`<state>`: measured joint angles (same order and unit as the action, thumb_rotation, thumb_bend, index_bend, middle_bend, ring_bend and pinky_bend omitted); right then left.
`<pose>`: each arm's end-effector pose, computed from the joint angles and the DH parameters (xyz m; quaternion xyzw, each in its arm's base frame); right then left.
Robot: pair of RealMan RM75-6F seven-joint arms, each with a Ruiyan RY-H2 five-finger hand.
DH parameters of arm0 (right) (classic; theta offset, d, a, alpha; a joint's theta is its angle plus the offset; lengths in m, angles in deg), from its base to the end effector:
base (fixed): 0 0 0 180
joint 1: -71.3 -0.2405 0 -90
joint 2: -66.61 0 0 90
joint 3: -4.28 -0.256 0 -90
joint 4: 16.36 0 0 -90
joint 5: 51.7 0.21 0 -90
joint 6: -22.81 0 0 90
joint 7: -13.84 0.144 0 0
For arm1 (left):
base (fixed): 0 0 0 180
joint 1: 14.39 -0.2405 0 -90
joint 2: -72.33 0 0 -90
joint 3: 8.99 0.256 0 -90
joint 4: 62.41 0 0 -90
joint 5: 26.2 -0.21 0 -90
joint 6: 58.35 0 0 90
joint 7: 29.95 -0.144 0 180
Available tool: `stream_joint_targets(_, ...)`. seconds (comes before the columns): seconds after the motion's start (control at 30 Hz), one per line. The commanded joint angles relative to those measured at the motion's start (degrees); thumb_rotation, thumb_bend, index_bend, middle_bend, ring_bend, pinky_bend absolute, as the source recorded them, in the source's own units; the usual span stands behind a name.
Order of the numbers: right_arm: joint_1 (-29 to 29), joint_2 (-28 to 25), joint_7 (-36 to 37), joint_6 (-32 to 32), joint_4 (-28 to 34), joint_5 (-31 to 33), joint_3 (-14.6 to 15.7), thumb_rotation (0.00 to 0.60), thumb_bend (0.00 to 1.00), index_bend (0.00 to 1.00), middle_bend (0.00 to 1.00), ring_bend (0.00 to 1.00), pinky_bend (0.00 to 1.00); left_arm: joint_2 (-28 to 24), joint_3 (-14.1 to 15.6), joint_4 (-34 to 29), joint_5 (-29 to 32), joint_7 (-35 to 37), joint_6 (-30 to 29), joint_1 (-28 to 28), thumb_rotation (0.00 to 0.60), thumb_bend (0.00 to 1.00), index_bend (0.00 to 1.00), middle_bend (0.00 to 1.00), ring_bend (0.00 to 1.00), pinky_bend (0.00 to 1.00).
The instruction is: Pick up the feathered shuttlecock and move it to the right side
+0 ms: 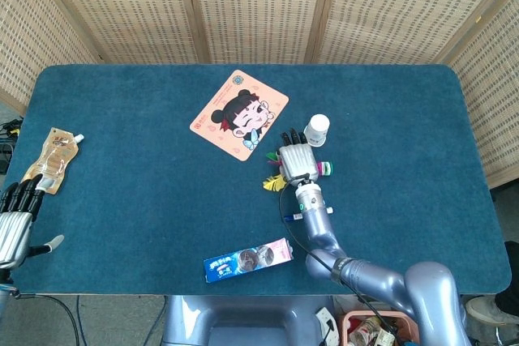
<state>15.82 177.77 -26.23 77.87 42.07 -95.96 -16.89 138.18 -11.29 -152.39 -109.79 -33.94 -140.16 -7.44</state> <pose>-0.0970 -0.4072 -0.0836 0.7040 -0.3620 0.3140 0.5242 -0.3193 0.1908 0.1468 -0.6157 -0.3811 -0.3498 0.5944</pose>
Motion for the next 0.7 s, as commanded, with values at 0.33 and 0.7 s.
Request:
stream_joint_targets(0.33, 0.31, -0.81, -1.87, 0.90, 1.57, 1.50, 0.32, 0.600, 0.48, 0.53, 0.12, 0.00, 0.11, -0.14, 0.13, -0.26, -0.11, 0.19, 0.16, 0.05, 0.600, 0.15, 0.00, 0.00, 0.00, 0.00)
stream_joint_targets(0.7, 0.85, -2.08, -3.37, 2.58, 4.50, 2.23, 0.68, 0.600, 0.49, 0.55, 0.15, 0.00, 0.11, -0.22, 0.23, -0.38, -0.39, 0.21, -0.11, -0.03, 0.600, 0.15, 0.00, 0.00, 0.00, 0.00)
